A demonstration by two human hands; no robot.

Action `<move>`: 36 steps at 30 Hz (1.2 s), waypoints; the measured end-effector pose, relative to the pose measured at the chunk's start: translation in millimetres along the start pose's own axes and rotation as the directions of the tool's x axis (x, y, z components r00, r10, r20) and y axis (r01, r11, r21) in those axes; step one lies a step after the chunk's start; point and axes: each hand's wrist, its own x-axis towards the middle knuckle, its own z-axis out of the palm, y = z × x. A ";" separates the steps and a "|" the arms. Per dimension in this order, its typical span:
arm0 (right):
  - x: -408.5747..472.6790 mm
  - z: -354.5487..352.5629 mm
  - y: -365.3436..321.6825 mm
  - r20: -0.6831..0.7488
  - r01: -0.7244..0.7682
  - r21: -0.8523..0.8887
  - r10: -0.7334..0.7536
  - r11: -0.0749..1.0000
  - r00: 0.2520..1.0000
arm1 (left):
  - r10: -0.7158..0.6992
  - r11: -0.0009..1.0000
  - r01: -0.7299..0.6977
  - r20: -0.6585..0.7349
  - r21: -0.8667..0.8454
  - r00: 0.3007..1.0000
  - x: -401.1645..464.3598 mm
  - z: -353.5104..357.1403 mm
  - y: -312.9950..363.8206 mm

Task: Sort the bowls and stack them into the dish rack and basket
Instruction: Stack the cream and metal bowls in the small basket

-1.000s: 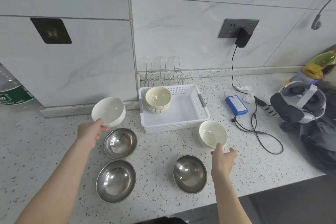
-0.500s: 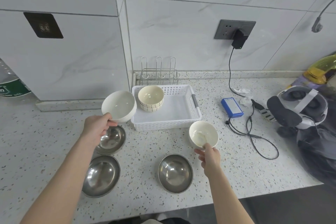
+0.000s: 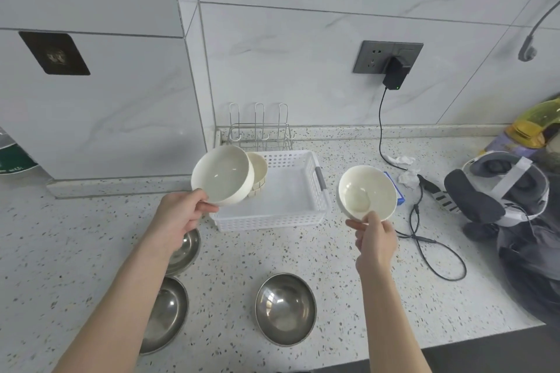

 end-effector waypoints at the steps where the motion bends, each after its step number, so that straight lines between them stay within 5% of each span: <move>1: 1.6 5.6 -4.1 0.027 0.022 -0.018 -0.022 1.000 0.999 | -0.002 1.000 0.003 0.023 -0.023 1.000 0.2 3.7 3.1; 7: 6.3 47.4 -5.4 0.238 0.231 -0.269 -0.167 0.935 0.957 | -0.004 0.999 0.006 0.063 -0.038 0.998 7.0 25.6 24.3; 13: 32.4 85.3 -11.2 0.387 0.252 -0.464 -0.062 0.849 0.920 | -0.003 1.000 0.001 0.081 0.016 0.997 20.1 37.7 30.4; 36: 74.6 135.7 33.9 0.383 0.308 -0.712 -0.019 0.631 0.924 | -0.052 0.994 0.051 0.008 0.094 0.999 47.2 53.1 24.4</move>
